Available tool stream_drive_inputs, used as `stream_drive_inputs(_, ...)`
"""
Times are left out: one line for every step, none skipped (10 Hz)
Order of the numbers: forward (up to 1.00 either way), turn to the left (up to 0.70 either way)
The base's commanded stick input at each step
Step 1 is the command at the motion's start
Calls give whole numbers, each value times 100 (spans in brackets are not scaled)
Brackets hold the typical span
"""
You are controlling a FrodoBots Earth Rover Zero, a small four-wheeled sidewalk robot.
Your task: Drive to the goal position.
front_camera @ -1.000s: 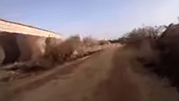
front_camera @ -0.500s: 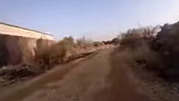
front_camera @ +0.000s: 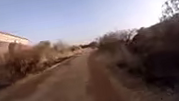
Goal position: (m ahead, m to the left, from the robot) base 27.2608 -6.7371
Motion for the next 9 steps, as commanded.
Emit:
stream_drive_inputs(70,-12)
stream_drive_inputs(70,-29)
stream_drive_inputs(70,-25)
stream_drive_inputs(70,-10)
stream_drive_inputs(70,0)
stream_drive_inputs(70,0)
stream_drive_inputs(70,0)
stream_drive_inputs(70,0)
stream_drive_inputs(70,0)
